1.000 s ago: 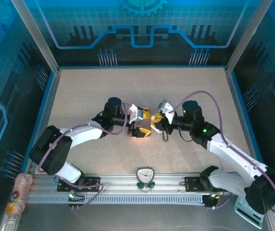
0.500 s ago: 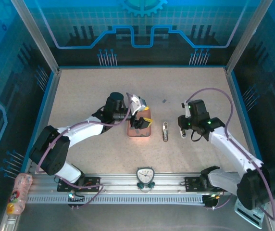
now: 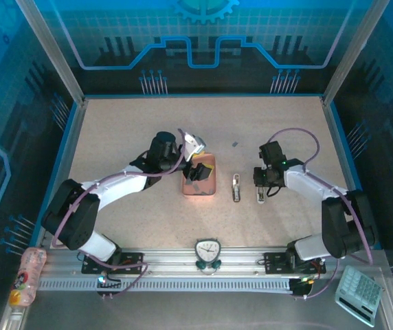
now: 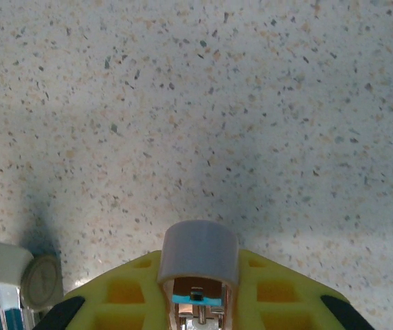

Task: Load the staples into the stapler

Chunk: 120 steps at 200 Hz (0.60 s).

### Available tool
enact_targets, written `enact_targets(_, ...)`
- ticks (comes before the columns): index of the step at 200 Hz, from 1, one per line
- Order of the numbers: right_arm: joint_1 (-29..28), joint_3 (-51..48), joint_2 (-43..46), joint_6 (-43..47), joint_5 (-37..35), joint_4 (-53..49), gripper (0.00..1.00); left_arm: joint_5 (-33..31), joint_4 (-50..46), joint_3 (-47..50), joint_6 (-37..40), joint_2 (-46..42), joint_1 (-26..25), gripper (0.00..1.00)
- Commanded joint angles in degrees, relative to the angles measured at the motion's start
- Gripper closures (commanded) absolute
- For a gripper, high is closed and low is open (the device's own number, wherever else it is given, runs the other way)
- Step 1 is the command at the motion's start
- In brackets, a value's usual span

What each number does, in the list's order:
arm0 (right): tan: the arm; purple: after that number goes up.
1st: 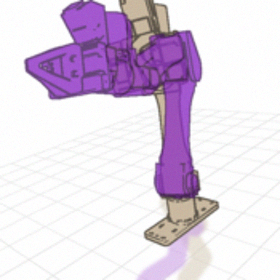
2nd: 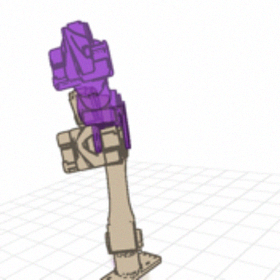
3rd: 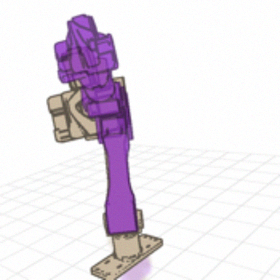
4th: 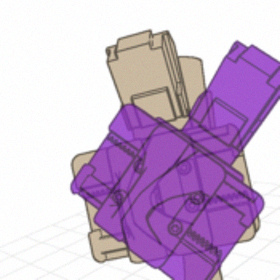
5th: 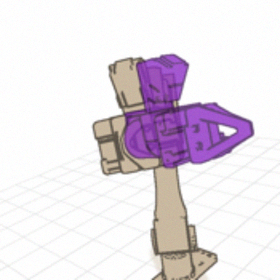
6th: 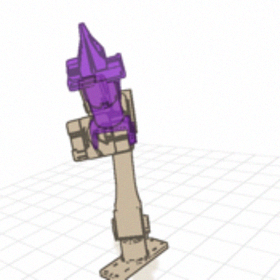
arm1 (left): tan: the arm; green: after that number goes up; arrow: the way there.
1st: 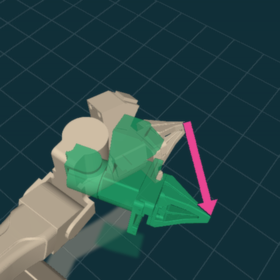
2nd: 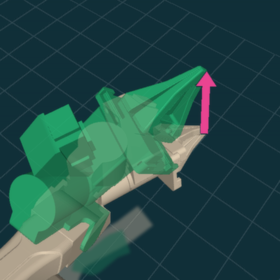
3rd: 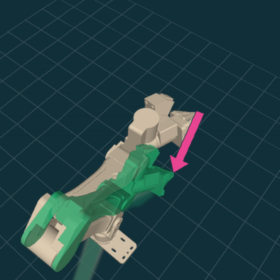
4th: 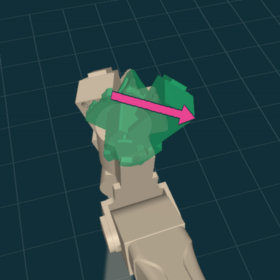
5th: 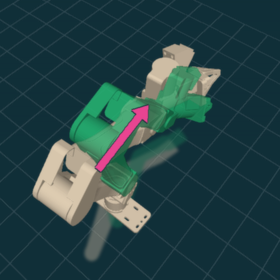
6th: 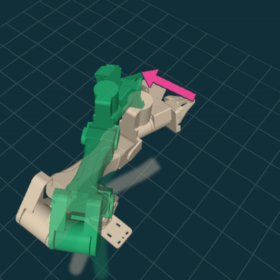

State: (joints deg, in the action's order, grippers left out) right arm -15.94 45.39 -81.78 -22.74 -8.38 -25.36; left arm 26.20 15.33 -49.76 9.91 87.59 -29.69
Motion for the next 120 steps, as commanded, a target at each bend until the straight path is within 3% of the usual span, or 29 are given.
enact_targets(1, 0.5, 1.4, -1.2, -0.4, 0.9, 3.2, 0.88, -2.2, 0.5, 1.1, -2.2, -2.1, 0.8, 0.19)
enact_targets(83, 0.4, 1.3, -3.0, 0.4, 1.3, 3.3, 0.77, -4.3, 0.7, 1.8, -7.1, -3.0, 3.2, 0.17)
enact_targets(120, 0.1, 3.3, -1.8, 0.2, 0.9, -0.4, 0.63, -5.8, -1.6, 2.0, -9.6, -4.8, 4.8, 0.16)
